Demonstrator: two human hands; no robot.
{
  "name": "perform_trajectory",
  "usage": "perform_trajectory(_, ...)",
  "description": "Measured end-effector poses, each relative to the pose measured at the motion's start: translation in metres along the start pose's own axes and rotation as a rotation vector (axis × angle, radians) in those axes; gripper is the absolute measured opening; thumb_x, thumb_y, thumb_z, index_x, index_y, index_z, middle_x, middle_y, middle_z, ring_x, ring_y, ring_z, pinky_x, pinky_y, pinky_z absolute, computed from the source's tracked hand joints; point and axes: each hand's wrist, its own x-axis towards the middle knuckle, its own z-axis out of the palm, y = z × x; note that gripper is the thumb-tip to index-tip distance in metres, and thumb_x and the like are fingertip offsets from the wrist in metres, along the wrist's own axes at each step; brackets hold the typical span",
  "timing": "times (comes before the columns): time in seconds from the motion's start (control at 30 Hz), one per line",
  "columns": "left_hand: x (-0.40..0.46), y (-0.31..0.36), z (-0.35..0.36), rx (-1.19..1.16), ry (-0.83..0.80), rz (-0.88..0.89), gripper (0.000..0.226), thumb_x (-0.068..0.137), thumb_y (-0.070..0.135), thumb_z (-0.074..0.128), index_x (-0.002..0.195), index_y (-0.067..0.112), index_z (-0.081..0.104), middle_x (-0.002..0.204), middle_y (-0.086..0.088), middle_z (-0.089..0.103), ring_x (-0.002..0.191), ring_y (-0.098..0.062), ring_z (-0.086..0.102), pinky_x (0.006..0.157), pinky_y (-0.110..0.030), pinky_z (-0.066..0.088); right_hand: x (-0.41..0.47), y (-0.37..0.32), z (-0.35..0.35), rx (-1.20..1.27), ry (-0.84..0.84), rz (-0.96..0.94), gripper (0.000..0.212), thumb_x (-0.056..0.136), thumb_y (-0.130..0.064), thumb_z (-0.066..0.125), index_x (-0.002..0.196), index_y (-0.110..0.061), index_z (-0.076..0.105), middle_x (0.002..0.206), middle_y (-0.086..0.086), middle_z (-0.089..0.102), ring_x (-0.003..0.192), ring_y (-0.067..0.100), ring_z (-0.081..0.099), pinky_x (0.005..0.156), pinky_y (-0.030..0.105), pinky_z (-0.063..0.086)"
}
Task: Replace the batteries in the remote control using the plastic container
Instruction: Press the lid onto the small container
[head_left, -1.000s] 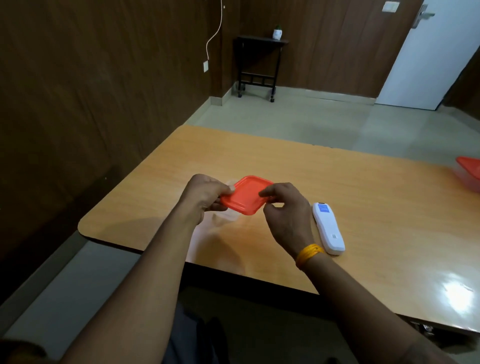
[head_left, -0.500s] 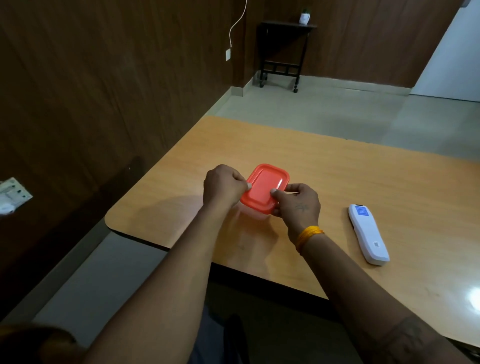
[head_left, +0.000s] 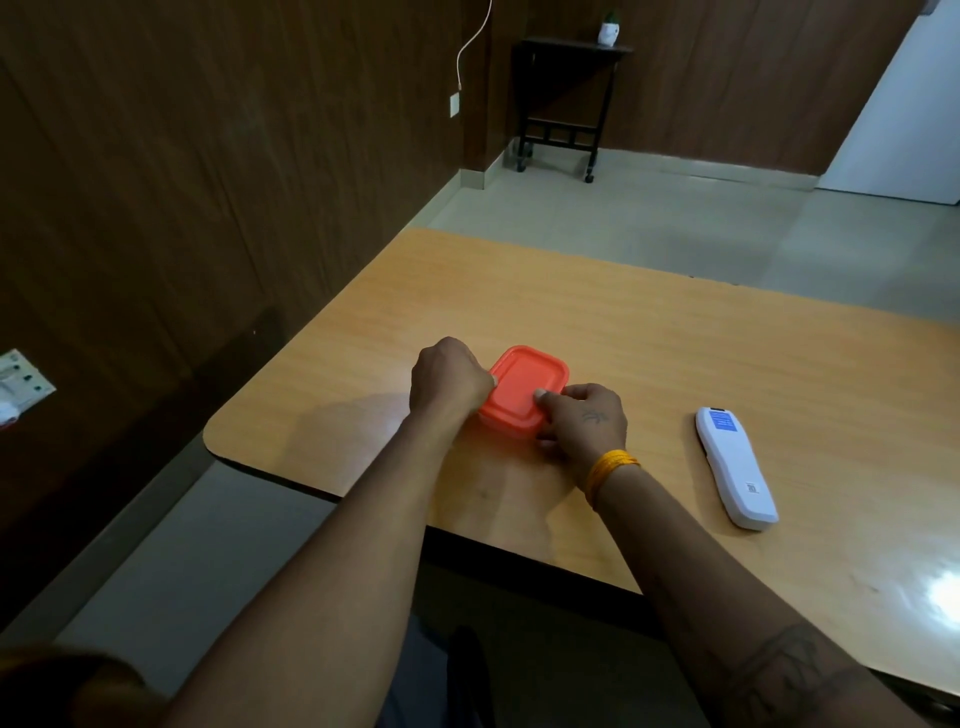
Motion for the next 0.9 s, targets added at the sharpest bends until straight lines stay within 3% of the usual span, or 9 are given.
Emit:
perform_trajectory(0.07, -0.002, 0.002, -0.002, -0.003, -0.034, -0.026, 0.020, 0.085, 0.025, 0.076, 0.086, 0.005, 0.077, 0.089, -0.012, 0.075, 0.076, -0.033, 0.067, 0.056, -0.028, 0.047, -0.001, 0.001, -0.001, 0.008, -0.044, 0.014, 0.022, 0.088, -0.029, 0.080, 0.084, -0.016, 0.064, 0.087, 0.016, 0.077, 0.056, 0.028, 0.070, 0.069, 0.049, 0.068)
perform_trajectory(0.17, -0.006, 0.007, -0.007, -0.094, -0.111, -0.077, 0.017, 0.082, 0.021, 0.066, 0.079, 0.004, 0.065, 0.080, -0.012, 0.068, 0.071, -0.031, 0.064, 0.054, -0.027, 0.040, -0.006, 0.001, -0.001, 0.050, -0.053, -0.013, 0.021, 0.085, -0.032, 0.073, 0.088, -0.013, 0.064, 0.096, 0.020, 0.076, 0.074, 0.034, 0.075, 0.073, 0.056, 0.067)
perform_trajectory(0.27, -0.012, 0.012, -0.009, -0.242, -0.231, -0.110, 0.015, 0.072, 0.021, 0.061, 0.078, 0.007, 0.062, 0.084, -0.018, 0.069, 0.078, -0.036, 0.071, 0.065, -0.033, 0.056, -0.009, -0.006, 0.001, 0.075, -0.033, -0.064, 0.052, 0.075, -0.063, 0.059, 0.101, -0.018, 0.058, 0.101, 0.012, 0.071, 0.094, 0.037, 0.073, 0.080, 0.060, 0.064)
perform_trajectory(0.37, -0.020, 0.015, -0.011, -0.294, -0.303, -0.080, 0.018, 0.067, 0.017, 0.058, 0.078, 0.004, 0.064, 0.083, -0.020, 0.068, 0.078, -0.041, 0.076, 0.075, -0.056, 0.067, -0.009, -0.013, -0.001, 0.073, 0.005, -0.046, 0.082, 0.074, -0.090, 0.040, 0.112, -0.020, 0.059, 0.105, 0.009, 0.071, 0.093, 0.032, 0.070, 0.085, 0.054, 0.062)
perform_trajectory(0.47, -0.029, 0.019, -0.011, -0.298, -0.316, -0.026, 0.009, 0.071, 0.014, 0.054, 0.077, 0.008, 0.058, 0.078, -0.018, 0.062, 0.067, -0.038, 0.070, 0.071, -0.061, 0.066, -0.011, -0.016, -0.005, 0.044, 0.069, -0.108, 0.069, 0.099, -0.074, 0.037, 0.101, -0.011, 0.067, 0.099, 0.013, 0.073, 0.091, 0.034, 0.069, 0.085, 0.050, 0.061)
perform_trajectory(0.57, -0.034, 0.026, -0.010, -0.442, -0.329, -0.067, 0.006, 0.077, 0.013, 0.053, 0.077, 0.015, 0.047, 0.077, -0.011, 0.050, 0.067, -0.030, 0.054, 0.066, -0.047, 0.060, -0.014, -0.014, -0.005, -0.008, 0.111, -0.240, 0.063, 0.103, -0.067, 0.036, 0.079, -0.014, 0.062, 0.086, 0.010, 0.069, 0.086, 0.036, 0.068, 0.076, 0.047, 0.055)
perform_trajectory(0.63, -0.035, 0.029, -0.009, -0.566, -0.326, -0.107, 0.016, 0.091, 0.023, 0.053, 0.077, 0.016, 0.050, 0.080, -0.009, 0.054, 0.072, -0.029, 0.055, 0.069, -0.039, 0.050, -0.018, -0.012, -0.003, -0.036, 0.111, -0.294, 0.062, 0.102, -0.068, 0.037, 0.078, -0.015, 0.058, 0.084, 0.009, 0.066, 0.085, 0.035, 0.066, 0.073, 0.045, 0.052)
perform_trajectory(0.77, -0.036, 0.029, 0.000, -0.555, -0.221, -0.089, 0.063, 0.100, 0.070, 0.042, 0.089, 0.015, 0.070, 0.103, -0.012, 0.075, 0.096, -0.033, 0.071, 0.085, -0.044, 0.059, -0.027, -0.019, 0.004, 0.013, 0.076, -0.199, 0.068, 0.096, -0.073, 0.035, 0.085, -0.014, 0.067, 0.090, 0.010, 0.072, 0.087, 0.035, 0.069, 0.081, 0.050, 0.060)
perform_trajectory(0.9, -0.039, 0.028, 0.003, -0.521, -0.165, -0.019, 0.074, 0.101, 0.072, 0.037, 0.092, 0.008, 0.072, 0.100, -0.014, 0.075, 0.098, -0.038, 0.072, 0.092, -0.053, 0.059, -0.027, -0.025, 0.006, 0.098, 0.035, -0.082, 0.074, 0.092, -0.080, 0.037, 0.081, -0.016, 0.072, 0.089, 0.010, 0.075, 0.087, 0.035, 0.072, 0.080, 0.045, 0.061)
